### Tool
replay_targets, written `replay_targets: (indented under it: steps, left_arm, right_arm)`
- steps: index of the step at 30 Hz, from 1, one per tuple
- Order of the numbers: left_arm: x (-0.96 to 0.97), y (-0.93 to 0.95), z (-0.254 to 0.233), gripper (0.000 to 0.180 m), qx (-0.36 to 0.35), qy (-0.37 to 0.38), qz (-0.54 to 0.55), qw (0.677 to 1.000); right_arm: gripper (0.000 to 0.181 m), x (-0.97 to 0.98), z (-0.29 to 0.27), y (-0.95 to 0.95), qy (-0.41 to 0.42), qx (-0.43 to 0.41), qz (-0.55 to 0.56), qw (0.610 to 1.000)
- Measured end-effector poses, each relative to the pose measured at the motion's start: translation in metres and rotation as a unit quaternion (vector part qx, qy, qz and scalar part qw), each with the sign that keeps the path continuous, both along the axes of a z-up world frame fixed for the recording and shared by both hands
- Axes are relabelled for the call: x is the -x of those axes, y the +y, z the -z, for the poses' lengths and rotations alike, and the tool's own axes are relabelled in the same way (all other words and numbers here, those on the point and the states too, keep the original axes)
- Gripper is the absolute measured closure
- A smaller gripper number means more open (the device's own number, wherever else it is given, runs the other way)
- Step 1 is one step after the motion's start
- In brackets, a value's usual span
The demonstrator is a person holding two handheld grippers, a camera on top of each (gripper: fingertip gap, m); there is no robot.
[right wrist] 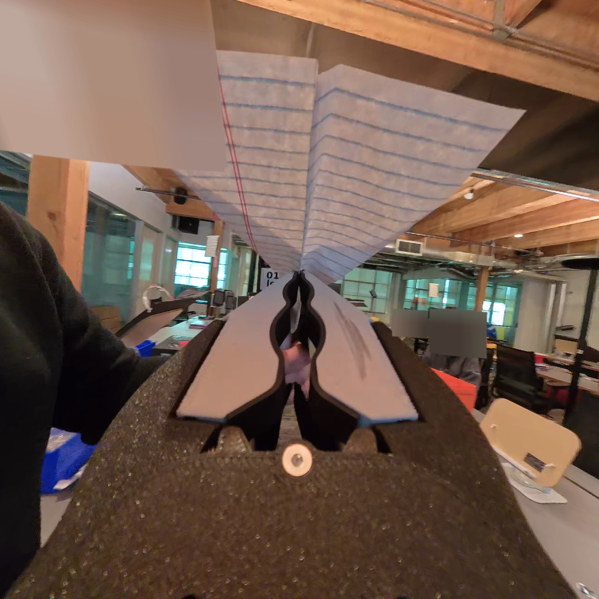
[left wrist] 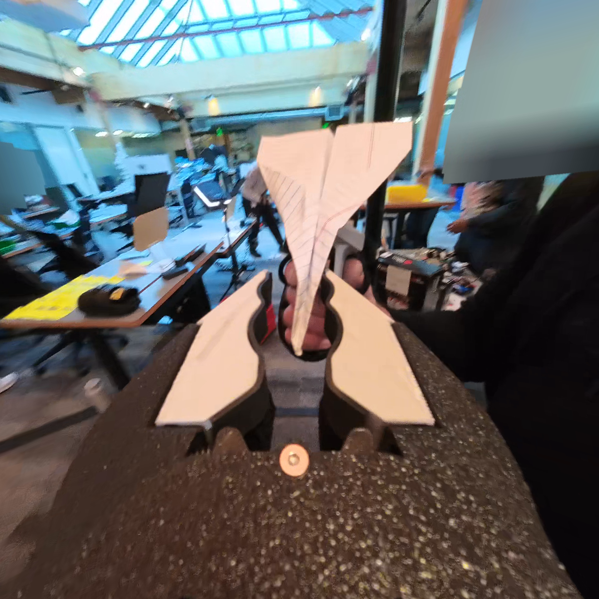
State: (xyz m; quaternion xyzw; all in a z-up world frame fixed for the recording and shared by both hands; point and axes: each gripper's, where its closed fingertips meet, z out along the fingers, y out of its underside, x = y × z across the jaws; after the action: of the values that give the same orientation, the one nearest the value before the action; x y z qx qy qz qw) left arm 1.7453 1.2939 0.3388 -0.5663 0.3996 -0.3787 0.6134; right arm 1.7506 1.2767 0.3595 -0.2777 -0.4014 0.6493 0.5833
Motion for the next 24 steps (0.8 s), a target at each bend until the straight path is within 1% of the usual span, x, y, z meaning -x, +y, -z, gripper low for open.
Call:
replay_targets:
  steps: [3,4,7,11,12,14,16,18,22,24]
  left_arm:
    - [0.002,0.022,-0.012,0.169,-0.024,-0.025,0.056,0.998]
    - [0.004,0.030,-0.014,0.171,-0.034,-0.033,0.065,0.997]
    - [0.005,0.052,-0.017,0.175,-0.034,-0.056,0.101,0.993]
    - [0.001,0.087,-0.013,0.177,-0.043,-0.056,0.126,0.989]
    - [-0.004,0.101,-0.012,0.177,-0.043,-0.051,0.138,0.988]
    - [-0.011,0.122,-0.009,0.178,-0.041,-0.048,0.160,0.985]
    - [-0.022,0.144,-0.003,0.178,-0.038,-0.034,0.177,0.983]
    - [-0.034,0.171,0.000,0.179,-0.045,-0.023,0.179,0.982]
    - [-0.070,0.229,0.005,0.178,-0.037,-0.006,0.211,0.977]
    - [-0.091,0.260,0.003,0.177,-0.026,-0.003,0.228,0.973]
  right_arm:
    - [0.181,0.002,-0.004,0.025,0.009,-0.003,0.031,0.999]
    - [0.181,0.003,-0.004,0.033,0.006,-0.005,0.045,0.999]
    - [0.181,0.003,-0.006,0.057,0.011,-0.006,0.078,0.997]
    - [0.180,-0.004,0.000,0.097,0.000,-0.004,0.125,0.992]
    - [0.176,-0.007,0.001,0.108,-0.006,-0.003,0.139,0.990]
    - [0.177,-0.015,0.004,0.130,-0.015,-0.004,0.158,0.987]
    - [0.181,-0.026,0.009,0.155,-0.021,-0.006,0.181,0.983]
    - [0.181,-0.039,0.013,0.182,-0.028,-0.006,0.196,0.980]
    - [0.181,-0.073,0.019,0.237,-0.029,-0.022,0.221,0.975]
    - [0.181,-0.096,0.017,0.270,-0.030,-0.014,0.232,0.972]
